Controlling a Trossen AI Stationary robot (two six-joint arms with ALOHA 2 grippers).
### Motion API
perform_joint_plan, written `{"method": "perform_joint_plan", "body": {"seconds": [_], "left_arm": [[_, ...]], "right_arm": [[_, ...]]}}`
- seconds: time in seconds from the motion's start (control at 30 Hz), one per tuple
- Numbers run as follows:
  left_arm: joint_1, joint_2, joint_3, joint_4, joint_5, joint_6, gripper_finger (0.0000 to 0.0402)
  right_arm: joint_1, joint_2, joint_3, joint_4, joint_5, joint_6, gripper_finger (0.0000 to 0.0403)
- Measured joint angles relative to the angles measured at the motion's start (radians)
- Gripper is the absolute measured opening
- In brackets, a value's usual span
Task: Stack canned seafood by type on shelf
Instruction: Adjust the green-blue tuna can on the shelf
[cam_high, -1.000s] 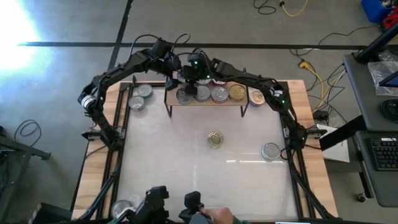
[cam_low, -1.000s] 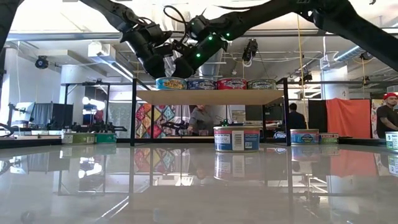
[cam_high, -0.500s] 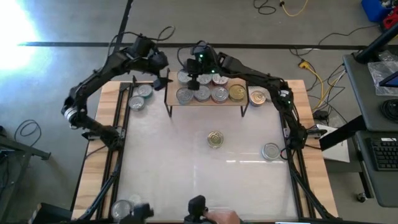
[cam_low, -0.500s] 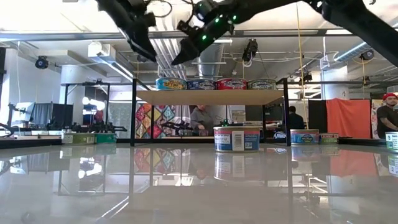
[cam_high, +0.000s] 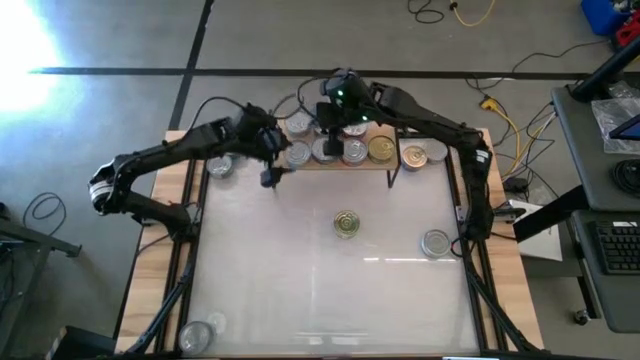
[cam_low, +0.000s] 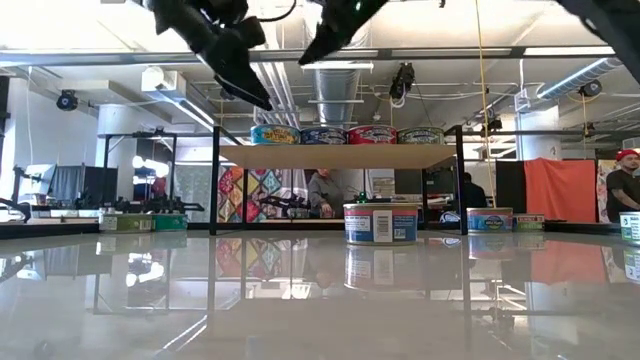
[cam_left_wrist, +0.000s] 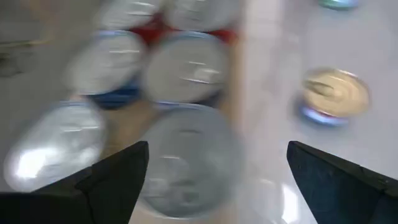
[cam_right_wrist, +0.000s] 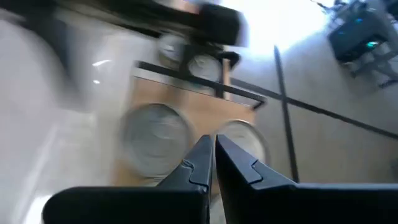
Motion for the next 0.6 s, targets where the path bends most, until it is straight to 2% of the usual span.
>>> {"method": "perform_joint_plan", "body": {"seconds": [0.1, 0.2, 0.4, 0.6], "left_arm": [[0.018, 0.000, -0.014, 0.059, -0.015, -0.024, 0.0353], [0.020, 0.003, -0.015, 0.064, -0.011, -0.035, 0.0322], [0.016, 0.047, -0.016, 0.067, 0.035, -0.078, 0.0204], [0.031, 0.102, -0.014, 0.080, 0.008, -0.117, 0.0087]], "right_arm": [[0.061, -0.025, -0.008, -0.053, 0.025, 0.030, 0.0013], [0.127, -0.037, -0.020, -0.109, 0.058, 0.062, 0.0013], [0.242, -0.058, -0.061, -0.186, 0.187, 0.161, 0.0013], [0.335, -0.071, -0.137, -0.220, 0.207, 0.305, 0.0013]]}}
